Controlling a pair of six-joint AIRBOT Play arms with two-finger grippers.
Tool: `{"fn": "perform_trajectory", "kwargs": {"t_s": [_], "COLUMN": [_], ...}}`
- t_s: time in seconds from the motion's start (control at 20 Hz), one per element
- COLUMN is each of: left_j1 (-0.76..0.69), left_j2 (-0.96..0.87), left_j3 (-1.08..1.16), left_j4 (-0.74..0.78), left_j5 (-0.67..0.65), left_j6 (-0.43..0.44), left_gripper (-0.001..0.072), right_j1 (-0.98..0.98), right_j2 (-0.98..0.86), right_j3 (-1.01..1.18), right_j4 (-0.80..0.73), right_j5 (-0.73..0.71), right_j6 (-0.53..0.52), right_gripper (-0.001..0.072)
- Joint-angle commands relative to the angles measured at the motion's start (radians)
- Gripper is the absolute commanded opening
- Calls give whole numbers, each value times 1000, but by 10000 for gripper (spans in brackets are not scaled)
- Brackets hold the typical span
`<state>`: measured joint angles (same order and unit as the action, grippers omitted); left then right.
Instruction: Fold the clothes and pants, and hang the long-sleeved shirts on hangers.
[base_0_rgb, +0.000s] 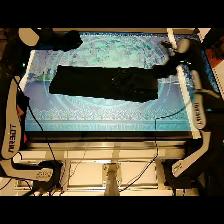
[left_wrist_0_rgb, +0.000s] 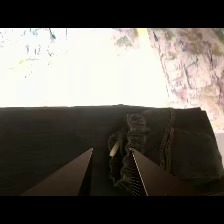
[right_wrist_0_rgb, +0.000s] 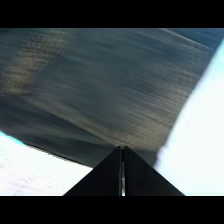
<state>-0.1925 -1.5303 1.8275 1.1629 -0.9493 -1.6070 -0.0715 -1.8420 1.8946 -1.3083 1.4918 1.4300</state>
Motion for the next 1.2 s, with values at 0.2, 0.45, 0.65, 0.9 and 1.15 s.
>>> {"fn": "perform_trajectory", "kwargs": {"t_s": [0.2, 0.45, 0.65, 0.9, 1.15], "left_j1": [-1, -1, -1, -6, -118], "left_j2": [2, 2, -2, -65, -246], "left_j3": [0, 0, 0, -2, -2], "left_j4": [-12, -12, -11, -12, -28], "left_j5": [-39, -43, -47, -176, -207], "left_j6": [71, 71, 71, 62, -10], "left_gripper": [301, 301, 301, 207, 184], "right_j1": [-358, -277, -227, -221, -340], "right_j2": [51, -50, -66, -60, 57], "right_j3": [-502, -507, -500, -500, -499], "right_j4": [689, 653, 649, 648, 534], "right_j5": [-119, -125, -181, -185, -53], "right_j6": [-207, -171, -194, -167, -167], "right_gripper": [638, 646, 644, 26, 25]}}
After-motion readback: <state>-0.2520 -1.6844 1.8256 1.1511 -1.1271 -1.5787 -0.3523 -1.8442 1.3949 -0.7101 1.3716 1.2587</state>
